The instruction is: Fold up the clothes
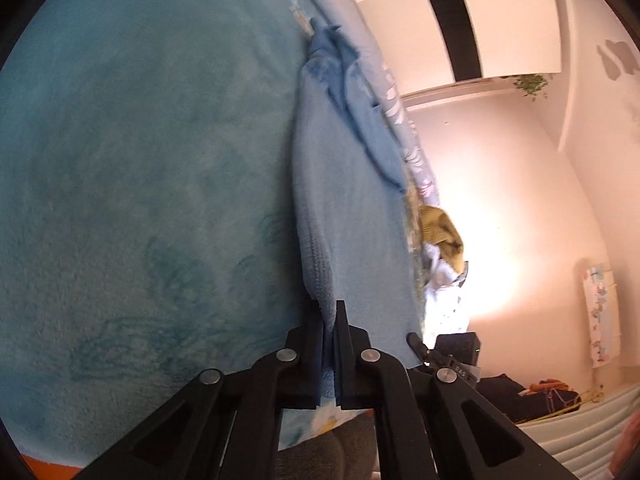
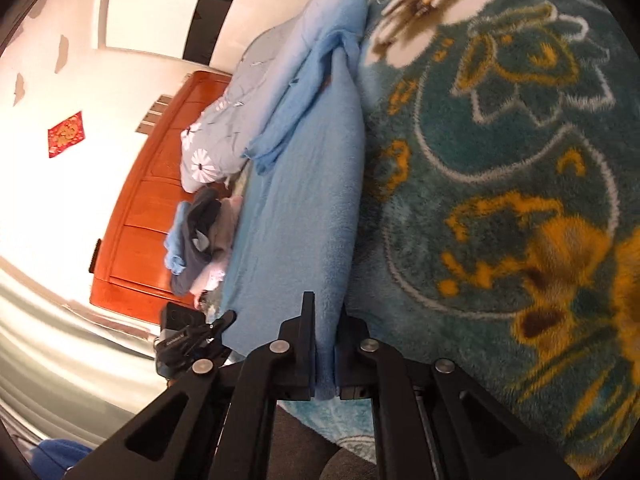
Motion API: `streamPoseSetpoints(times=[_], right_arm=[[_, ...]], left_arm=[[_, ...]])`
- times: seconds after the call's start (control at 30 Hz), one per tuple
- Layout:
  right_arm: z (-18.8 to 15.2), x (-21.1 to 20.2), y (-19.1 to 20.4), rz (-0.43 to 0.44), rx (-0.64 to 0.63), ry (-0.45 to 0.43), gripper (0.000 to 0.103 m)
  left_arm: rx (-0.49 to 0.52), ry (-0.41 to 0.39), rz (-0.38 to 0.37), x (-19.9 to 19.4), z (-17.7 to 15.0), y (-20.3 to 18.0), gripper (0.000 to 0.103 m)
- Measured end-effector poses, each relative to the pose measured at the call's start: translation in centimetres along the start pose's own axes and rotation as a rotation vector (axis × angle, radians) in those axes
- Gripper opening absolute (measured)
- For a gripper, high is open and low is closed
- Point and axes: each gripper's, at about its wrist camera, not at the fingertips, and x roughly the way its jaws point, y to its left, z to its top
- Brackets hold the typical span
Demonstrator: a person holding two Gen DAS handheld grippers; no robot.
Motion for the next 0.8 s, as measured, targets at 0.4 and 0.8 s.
streamPoseSetpoints(times=[0.4, 0.8], right_arm=[[15.0, 2.5, 7.6, 0.003, -0.220, -0.113, 0.006], [30.2, 13.5, 3.6, -0.287, -0.088, -0.039, 0.007]], left_arm=[[0.202, -0.093, 0.026, 3.1, 18.4, -9.8, 0.004], [0.052, -0.092, 0.302, 14.4, 32.2, -4.4, 0.004]])
